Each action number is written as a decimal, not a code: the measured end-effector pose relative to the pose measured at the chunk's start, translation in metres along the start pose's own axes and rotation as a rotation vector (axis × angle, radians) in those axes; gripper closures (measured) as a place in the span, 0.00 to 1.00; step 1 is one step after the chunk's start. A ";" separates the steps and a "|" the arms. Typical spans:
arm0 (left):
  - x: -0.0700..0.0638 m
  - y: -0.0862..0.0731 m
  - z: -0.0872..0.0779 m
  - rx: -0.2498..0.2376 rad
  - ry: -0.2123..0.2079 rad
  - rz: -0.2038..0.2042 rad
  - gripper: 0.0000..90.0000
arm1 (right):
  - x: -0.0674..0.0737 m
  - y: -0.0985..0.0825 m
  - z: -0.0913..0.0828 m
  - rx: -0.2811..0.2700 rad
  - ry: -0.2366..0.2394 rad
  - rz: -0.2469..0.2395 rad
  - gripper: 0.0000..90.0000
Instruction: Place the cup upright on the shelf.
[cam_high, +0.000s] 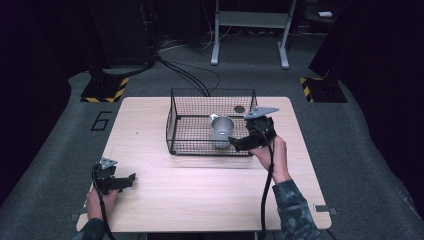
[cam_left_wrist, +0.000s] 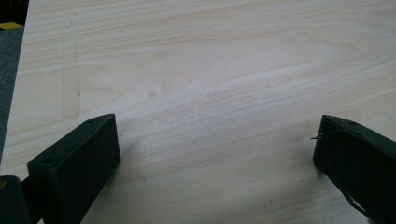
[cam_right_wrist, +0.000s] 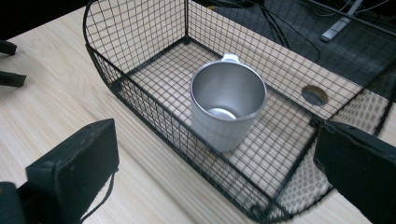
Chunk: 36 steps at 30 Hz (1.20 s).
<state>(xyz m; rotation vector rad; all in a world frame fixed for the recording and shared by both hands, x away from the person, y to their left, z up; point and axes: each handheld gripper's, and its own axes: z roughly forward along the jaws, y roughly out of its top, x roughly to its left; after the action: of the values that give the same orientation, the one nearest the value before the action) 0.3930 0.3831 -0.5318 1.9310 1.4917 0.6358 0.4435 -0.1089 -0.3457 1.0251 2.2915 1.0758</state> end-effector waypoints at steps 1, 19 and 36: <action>0.000 0.000 0.000 0.000 0.000 0.000 0.01 | 0.000 -0.005 -0.003 0.004 -0.006 0.000 0.00; 0.000 0.000 0.000 0.000 0.000 0.000 0.00 | -0.028 -0.116 -0.038 0.028 -0.141 0.135 0.00; 0.000 0.000 0.000 0.000 0.000 0.000 0.01 | -0.051 -0.232 -0.014 0.120 -0.216 0.345 0.00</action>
<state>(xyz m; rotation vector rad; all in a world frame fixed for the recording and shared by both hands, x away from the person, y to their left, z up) 0.3930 0.3830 -0.5317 1.9312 1.4911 0.6363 0.3639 -0.2552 -0.5163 1.5471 2.0722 0.9052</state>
